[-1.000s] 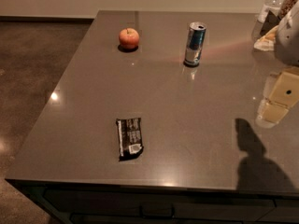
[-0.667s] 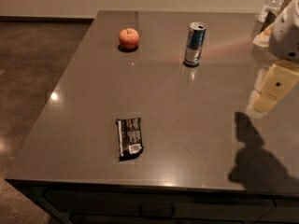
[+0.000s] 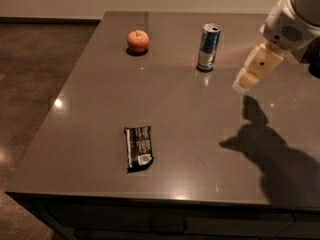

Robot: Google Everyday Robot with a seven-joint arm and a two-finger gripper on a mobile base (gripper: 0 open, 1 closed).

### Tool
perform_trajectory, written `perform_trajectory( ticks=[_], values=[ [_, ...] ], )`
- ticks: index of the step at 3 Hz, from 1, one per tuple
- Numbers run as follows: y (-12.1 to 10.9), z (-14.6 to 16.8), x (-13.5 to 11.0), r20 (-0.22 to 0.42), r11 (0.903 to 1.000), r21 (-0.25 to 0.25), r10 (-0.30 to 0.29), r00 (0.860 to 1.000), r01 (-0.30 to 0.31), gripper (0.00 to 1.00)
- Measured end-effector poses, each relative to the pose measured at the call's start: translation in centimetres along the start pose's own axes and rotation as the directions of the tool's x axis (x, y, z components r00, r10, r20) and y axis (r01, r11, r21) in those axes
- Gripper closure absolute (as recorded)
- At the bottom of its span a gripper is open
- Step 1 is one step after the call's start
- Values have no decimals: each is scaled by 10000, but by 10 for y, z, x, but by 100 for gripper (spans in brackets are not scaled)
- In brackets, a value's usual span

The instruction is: Move redbull can near rxbar chocolate

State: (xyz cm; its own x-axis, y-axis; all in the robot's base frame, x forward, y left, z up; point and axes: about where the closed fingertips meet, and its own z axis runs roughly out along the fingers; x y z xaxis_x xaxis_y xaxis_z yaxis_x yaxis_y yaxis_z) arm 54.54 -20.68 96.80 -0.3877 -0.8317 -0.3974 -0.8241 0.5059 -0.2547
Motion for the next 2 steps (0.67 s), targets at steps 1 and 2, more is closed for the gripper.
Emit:
perform_trajectory(
  ticks=[1, 2],
  values=[
    [-34, 22, -20, 552, 9968, 368, 696, 9960, -716, 0],
    [-68, 43, -33, 924, 9870, 843, 1291, 9873, -1370, 0]
  ],
)
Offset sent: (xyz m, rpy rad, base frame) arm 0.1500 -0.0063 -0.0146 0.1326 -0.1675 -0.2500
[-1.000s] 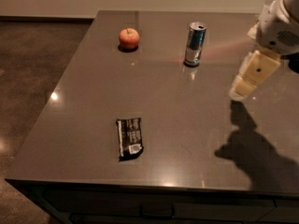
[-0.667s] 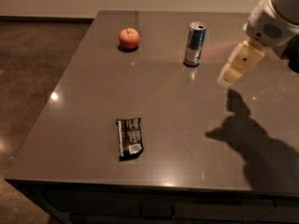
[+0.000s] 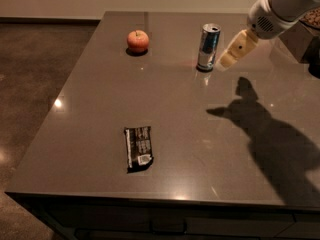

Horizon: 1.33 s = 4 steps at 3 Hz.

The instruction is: Move redbull can near rxbar chocolate

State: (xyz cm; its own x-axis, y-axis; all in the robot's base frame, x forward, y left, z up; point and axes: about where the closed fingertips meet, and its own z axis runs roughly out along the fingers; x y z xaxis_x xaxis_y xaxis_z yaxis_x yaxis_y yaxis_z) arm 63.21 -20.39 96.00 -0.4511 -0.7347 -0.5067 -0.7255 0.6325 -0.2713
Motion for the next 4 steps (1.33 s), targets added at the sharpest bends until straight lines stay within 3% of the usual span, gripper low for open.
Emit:
perform_trajectory(
  ticks=[1, 2, 4],
  values=[
    [-37, 32, -19, 478, 9947, 321, 959, 9942, -975, 0],
    [-55, 54, -38, 862, 9872, 270, 1545, 9842, -1573, 0],
    [-58, 84, -59, 1042, 9821, -254, 1882, 9766, -1865, 0]
  ],
)
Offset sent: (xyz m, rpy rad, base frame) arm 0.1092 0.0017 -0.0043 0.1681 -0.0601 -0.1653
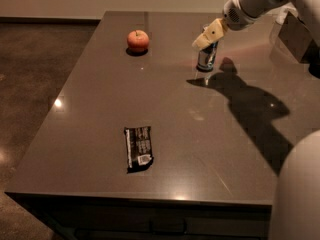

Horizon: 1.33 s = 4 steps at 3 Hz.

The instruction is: Move redbull can near rxbar chocolate

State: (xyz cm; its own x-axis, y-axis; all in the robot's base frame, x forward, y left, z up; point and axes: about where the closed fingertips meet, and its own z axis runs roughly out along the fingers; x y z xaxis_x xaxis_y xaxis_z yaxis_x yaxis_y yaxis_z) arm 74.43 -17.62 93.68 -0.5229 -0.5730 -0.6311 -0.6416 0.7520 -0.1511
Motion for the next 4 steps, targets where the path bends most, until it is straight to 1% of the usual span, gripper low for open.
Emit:
perform_trajectory(
  ticks=[1, 2, 3, 4],
  values=[
    [0, 12, 1, -114, 9996, -293, 36, 9999, -39, 11],
    [2, 16, 2, -108, 9983, -576, 19, 9999, -25, 42],
    [15, 9, -3, 166, 9946, -1011, -240, 9996, 255, 65],
    [43, -13, -11, 713, 9805, -1694, -885, 9935, 995, 90]
  ],
)
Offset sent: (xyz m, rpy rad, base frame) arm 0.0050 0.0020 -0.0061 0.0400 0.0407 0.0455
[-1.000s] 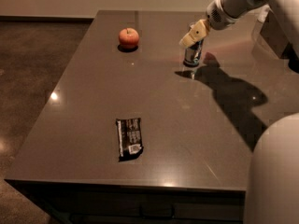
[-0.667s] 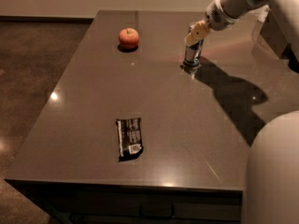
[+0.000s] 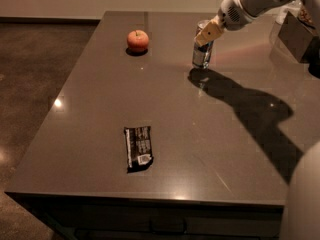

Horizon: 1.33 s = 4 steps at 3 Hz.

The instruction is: Move redbull can near rxbar chocolate

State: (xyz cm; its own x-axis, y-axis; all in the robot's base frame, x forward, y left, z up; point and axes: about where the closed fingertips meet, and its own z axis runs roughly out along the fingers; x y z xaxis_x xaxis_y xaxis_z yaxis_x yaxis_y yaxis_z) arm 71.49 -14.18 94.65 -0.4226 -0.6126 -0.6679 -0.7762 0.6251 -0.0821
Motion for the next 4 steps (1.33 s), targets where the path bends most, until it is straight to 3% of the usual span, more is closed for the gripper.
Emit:
perform_trajectory(
  ticks=[1, 2, 3, 4],
  values=[
    [40, -22, -6, 481, 9914, -765, -1027, 9936, 1062, 100],
    [94, -48, -3, 773, 9554, -1665, -2337, 9692, 2437, 100],
    [144, -63, 5, 942, 9004, -2541, -3405, 9355, 3533, 100],
    [181, -70, 14, 1108, 8370, -3290, -4255, 8981, 4371, 100]
  ],
)
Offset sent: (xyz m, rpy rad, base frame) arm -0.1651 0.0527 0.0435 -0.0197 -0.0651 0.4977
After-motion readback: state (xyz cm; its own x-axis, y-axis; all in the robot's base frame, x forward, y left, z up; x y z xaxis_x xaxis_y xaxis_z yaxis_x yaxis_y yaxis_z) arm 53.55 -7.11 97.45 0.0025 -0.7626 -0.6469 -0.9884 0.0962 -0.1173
